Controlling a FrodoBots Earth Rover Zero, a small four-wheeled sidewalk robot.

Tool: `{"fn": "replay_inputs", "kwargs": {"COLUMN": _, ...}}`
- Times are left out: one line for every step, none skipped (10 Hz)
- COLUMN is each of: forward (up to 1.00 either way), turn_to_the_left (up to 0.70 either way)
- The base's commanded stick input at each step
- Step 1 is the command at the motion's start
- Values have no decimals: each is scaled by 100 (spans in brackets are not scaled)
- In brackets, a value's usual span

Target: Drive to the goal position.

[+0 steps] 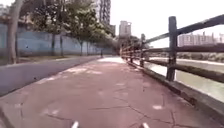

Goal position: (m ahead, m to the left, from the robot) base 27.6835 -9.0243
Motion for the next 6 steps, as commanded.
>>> {"fn": "replay_inputs", "kwargs": {"forward": 70, "turn_to_the_left": 0}}
{"fn": "replay_inputs", "kwargs": {"forward": 70, "turn_to_the_left": 0}}
{"fn": "replay_inputs", "kwargs": {"forward": 70, "turn_to_the_left": 0}}
{"fn": "replay_inputs", "kwargs": {"forward": 70, "turn_to_the_left": 0}}
{"fn": "replay_inputs", "kwargs": {"forward": 70, "turn_to_the_left": 0}}
{"fn": "replay_inputs", "kwargs": {"forward": 70, "turn_to_the_left": 0}}
